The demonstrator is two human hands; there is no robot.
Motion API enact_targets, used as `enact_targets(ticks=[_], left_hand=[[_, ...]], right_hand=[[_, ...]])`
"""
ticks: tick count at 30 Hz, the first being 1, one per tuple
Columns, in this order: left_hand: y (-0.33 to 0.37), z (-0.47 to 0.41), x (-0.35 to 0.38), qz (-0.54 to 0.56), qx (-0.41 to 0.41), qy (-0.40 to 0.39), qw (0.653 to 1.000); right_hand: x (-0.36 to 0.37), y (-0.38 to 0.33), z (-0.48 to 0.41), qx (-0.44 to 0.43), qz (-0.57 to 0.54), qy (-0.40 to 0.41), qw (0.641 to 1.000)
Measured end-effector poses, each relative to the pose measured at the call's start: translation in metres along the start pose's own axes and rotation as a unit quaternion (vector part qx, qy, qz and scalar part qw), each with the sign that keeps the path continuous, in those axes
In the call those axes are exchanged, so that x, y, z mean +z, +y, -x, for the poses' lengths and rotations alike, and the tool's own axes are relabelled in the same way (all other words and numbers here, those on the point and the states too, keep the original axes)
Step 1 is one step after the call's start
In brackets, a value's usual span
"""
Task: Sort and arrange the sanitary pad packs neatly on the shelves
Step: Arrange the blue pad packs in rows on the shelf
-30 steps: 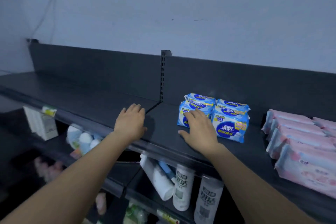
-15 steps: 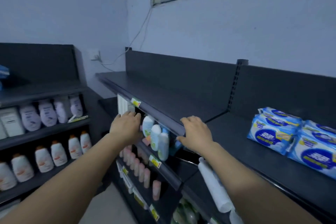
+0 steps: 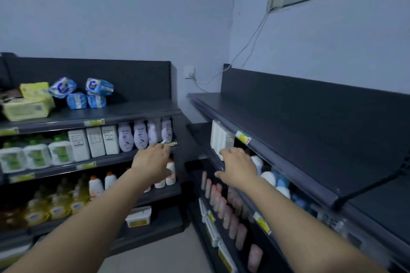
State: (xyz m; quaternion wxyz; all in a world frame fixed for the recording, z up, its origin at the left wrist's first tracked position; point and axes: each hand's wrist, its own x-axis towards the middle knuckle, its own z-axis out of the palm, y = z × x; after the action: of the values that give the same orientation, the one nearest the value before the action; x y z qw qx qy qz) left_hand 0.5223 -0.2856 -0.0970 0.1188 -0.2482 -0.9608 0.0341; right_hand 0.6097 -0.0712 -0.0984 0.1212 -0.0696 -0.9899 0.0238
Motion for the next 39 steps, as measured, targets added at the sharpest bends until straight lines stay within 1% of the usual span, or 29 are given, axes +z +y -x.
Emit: enact_targets(ticks=[9,17,26,39], left_hand=[[-0.124,-0.031,0.026,-0.02,-0.058,-0.005,0.998],[-0.209,-0.044,0.04,-0.027,-0.114,-0.013,0.993],[-0.277,-0.083,0.053,-0.031,-0.168,-0.006,0.985],[-0.368,-0.194,0.064,-0.059,-0.241,0.0,0.969]], right_hand=[[0.034,-0.103,-0.102,-0.052,-0.019,-0.005,0.998],[0.054,-0.176,-0.169,-0.093,-0.031,-0.006,0.995],[0.072,-0.23,-0.255,-0.142,-0.036,-0.013,0.989],[0.092,-0.288,-0.426,-0.225,-0.045,0.0,0.973]])
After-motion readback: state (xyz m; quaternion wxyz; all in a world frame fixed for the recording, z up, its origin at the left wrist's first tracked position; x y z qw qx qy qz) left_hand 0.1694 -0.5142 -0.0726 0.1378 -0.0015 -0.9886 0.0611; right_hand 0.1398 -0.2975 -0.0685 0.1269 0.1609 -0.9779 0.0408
